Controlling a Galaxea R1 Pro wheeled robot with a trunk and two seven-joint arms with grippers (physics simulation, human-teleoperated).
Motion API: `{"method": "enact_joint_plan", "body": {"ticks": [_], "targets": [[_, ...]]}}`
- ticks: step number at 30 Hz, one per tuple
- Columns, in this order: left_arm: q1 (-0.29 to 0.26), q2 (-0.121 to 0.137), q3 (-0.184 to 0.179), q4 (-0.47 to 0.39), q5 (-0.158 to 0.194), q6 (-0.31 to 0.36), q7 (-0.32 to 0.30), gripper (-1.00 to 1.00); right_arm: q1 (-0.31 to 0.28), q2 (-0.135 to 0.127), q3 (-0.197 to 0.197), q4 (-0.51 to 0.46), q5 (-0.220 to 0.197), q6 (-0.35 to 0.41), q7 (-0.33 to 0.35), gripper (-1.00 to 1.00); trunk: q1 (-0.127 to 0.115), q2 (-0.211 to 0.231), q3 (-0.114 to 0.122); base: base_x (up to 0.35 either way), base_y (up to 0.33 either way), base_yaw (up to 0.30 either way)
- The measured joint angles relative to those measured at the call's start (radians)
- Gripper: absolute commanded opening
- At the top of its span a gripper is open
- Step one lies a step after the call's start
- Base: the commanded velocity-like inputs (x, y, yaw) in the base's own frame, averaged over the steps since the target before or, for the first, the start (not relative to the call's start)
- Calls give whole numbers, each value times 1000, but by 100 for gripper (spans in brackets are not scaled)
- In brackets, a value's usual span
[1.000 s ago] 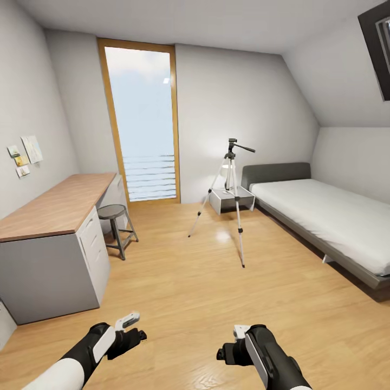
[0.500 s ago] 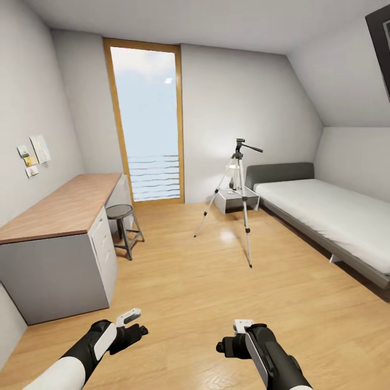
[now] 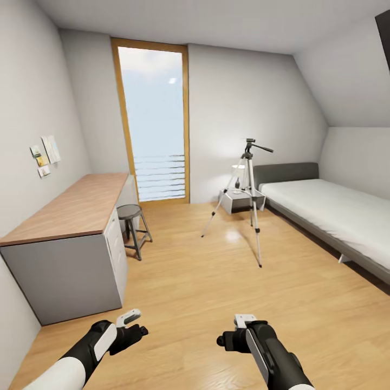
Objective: Attach the digital camera to the camera tripod in the bedroom.
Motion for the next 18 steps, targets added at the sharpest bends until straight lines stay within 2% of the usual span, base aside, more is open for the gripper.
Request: {"method": "enact_joint_plan", "body": {"ticks": [7, 18], "targets": [[0, -4, -2, 0, 0, 0, 3, 100, 0, 0, -1, -8, 0, 2, -1, 100, 0, 0, -2, 36, 203, -126], [0, -6, -4, 0, 0, 0, 5, 100, 0, 0, -1, -12, 0, 6, -1, 100, 0, 0, -7, 8, 40, -234]]}}
